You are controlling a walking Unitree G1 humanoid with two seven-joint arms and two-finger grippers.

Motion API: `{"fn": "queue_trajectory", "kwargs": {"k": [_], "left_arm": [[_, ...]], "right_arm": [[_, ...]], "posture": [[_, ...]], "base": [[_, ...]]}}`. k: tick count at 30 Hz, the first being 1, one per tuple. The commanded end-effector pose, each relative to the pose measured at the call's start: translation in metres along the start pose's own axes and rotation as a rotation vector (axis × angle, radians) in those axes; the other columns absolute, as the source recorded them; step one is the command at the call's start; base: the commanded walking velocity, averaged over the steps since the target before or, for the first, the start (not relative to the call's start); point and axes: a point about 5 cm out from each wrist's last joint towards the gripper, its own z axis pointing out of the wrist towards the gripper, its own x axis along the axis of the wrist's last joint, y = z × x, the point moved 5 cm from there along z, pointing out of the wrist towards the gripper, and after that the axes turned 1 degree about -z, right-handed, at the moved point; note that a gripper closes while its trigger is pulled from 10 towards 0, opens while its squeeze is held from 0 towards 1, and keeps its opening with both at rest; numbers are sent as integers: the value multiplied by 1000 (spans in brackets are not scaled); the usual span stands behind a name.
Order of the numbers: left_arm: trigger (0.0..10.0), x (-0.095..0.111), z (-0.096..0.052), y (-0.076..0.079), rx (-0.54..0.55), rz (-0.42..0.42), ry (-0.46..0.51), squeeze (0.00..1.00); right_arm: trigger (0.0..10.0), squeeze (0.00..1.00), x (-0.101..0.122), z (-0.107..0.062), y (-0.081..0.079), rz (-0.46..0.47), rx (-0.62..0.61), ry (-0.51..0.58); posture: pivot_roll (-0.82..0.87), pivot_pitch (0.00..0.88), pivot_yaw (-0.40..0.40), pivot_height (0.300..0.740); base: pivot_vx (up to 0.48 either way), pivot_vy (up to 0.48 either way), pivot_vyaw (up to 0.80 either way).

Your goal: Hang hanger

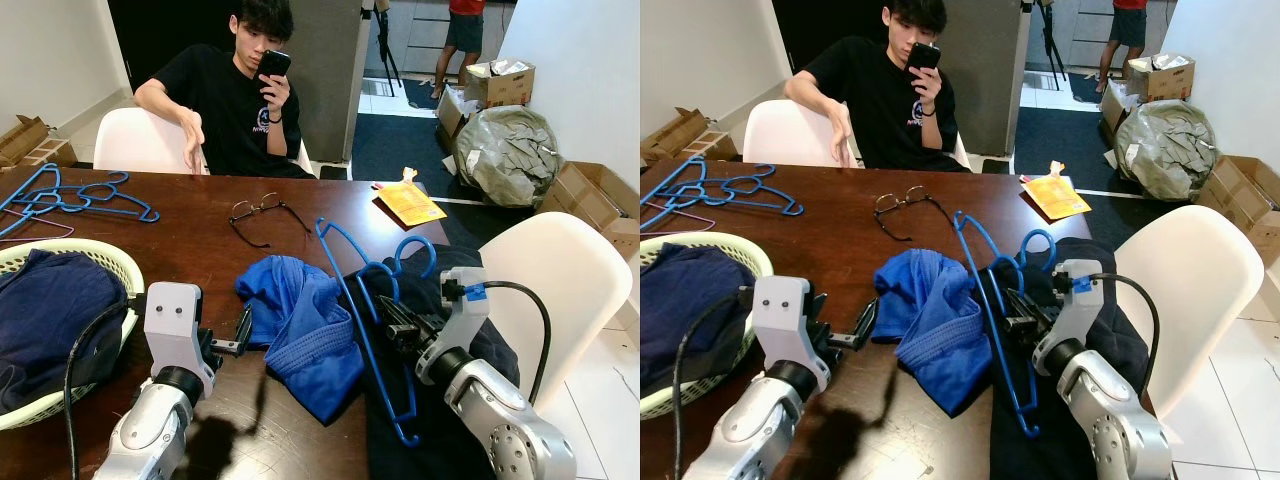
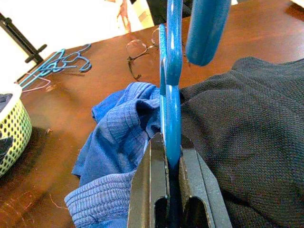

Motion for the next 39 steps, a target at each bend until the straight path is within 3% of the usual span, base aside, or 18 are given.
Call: {"fn": "queue_trajectory", "kwargs": {"k": [1,39], "left_arm": [[10000,-5,0,-1,3,-17,-9,0],[10000,-3,2,-4,4,-28,-6,0]], "right_arm": [[10000,0,-3,0,2,-1,-1,-7],[10000,0,-1,2,2,2,-4,3]], "posture": [[59,30,-45,740],[58,36,-36,740]], "base": [[0,0,0],[0,0,0]]}}
